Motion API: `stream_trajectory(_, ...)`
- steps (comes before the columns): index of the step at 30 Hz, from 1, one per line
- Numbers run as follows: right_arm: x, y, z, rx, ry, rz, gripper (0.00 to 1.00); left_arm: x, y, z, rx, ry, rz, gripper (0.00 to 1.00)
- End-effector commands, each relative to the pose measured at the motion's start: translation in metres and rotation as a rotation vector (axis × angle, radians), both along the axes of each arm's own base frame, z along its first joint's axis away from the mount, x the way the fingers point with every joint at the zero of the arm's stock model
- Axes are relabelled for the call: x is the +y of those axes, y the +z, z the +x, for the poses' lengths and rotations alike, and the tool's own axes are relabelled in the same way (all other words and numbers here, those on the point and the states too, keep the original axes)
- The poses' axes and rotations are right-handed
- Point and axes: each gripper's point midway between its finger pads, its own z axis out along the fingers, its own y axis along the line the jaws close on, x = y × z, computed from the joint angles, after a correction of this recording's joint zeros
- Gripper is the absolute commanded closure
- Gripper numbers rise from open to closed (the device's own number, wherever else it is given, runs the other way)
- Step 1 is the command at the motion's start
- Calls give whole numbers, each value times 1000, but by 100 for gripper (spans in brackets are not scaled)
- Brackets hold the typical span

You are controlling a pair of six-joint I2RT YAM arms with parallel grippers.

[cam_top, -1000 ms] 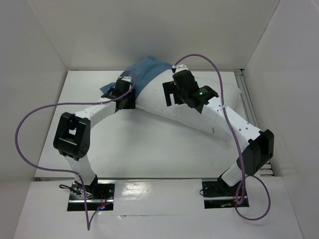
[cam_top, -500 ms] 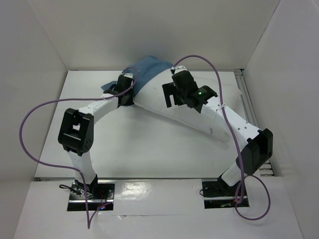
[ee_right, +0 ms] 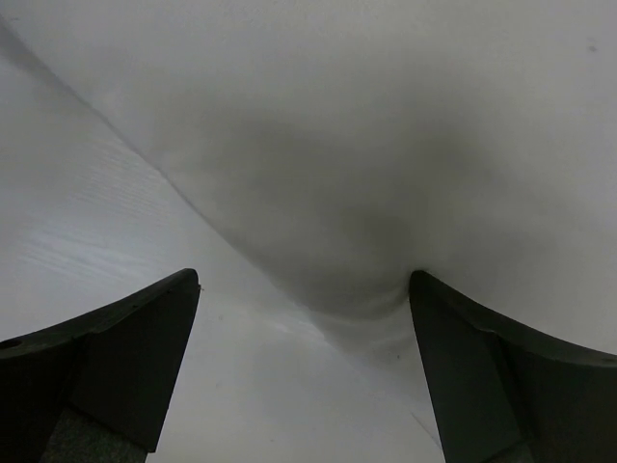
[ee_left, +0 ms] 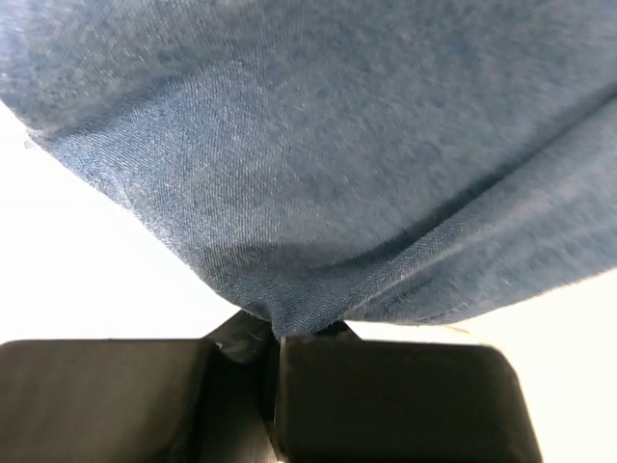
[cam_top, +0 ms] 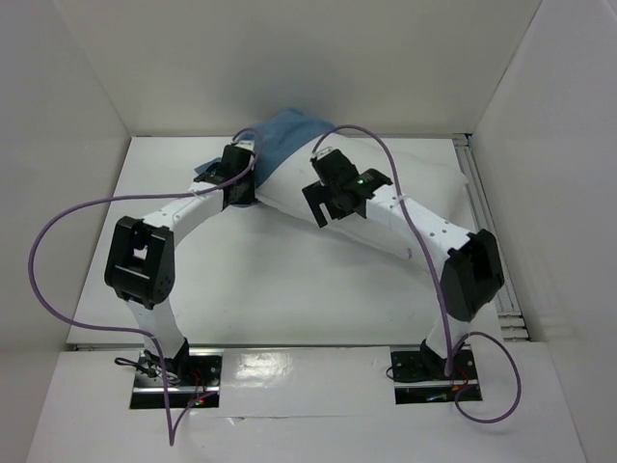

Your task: Put the pillow into the pillowcase

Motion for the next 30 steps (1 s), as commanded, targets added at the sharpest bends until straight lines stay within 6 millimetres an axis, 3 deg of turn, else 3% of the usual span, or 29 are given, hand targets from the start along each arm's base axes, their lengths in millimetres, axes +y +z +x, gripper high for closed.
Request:
stream_trajectory(1,14,-27,26,4,-22,-5,5,-19,40,-3,-62,-58,-81,100)
stream_trajectory(3,19,-37,44,21,-61,15,26,-31,54,-4,-79,-87,-114,100)
stream_trajectory(4,29,-37,66,5,-80,34,62,-42,72,-1,-100,-117,-138,100)
stream_trajectory(5,23,-34,79,4,-124,49,84,-58,73,-1,-83,-161,-178,100)
stream_trajectory(6,19,-26,93,-22,-159,53,100,-66,75,-2,-54,-181,-205,100)
stream_trajectory(7,23,1,115,-86,-185,95,100,-83,117,12,-119,-218,-255,100)
stream_trajectory(8,15,22,129,-134,-225,129,100,-104,133,11,-120,-287,-301,100)
stream_trajectory(9,9,42,139,-181,-246,151,100,-119,130,17,-96,-316,-311,100)
stream_trajectory(10,7,60,146,-216,-269,189,100,-138,178,18,-158,-364,-340,100)
stream_trajectory(11,4,98,156,-296,-279,247,100,-152,194,16,-169,-408,-367,100)
stream_trajectory(12,7,115,156,-325,-280,288,100,-161,209,15,-185,-439,-387,100)
stream_trajectory(13,7,136,152,-359,-267,327,100,-168,237,19,-237,-463,-423,100)
stream_trajectory(15,25,142,142,-364,-237,369,100,-180,258,7,-238,-517,-508,100)
stream_trajectory(16,33,133,137,-343,-231,368,100,-183,262,5,-244,-540,-523,100)
stream_trajectory(19,62,77,110,-224,-207,353,100,-182,243,-10,-188,-551,-539,100)
stream_trajectory(20,72,45,91,-147,-196,365,100,-178,219,-21,-128,-546,-534,100)
stream_trajectory(22,78,15,73,-70,-185,382,100,-172,191,-31,-67,-524,-517,100)
stream_trajectory(23,73,-7,58,-19,-188,372,100,-165,156,-41,15,-495,-492,100)
stream_trajectory(25,80,-18,49,12,-189,398,100,-160,153,-52,15,-489,-499,100)
stream_trajectory(26,79,-22,47,20,-197,397,100,-160,139,-60,52,-497,-505,100)
stream_trajectory(28,78,-12,52,-2,-213,405,100,-161,141,-62,55,-491,-527,100)
stream_trajectory(30,71,13,74,-50,-263,451,100,-177,148,-70,67,-539,-557,100)
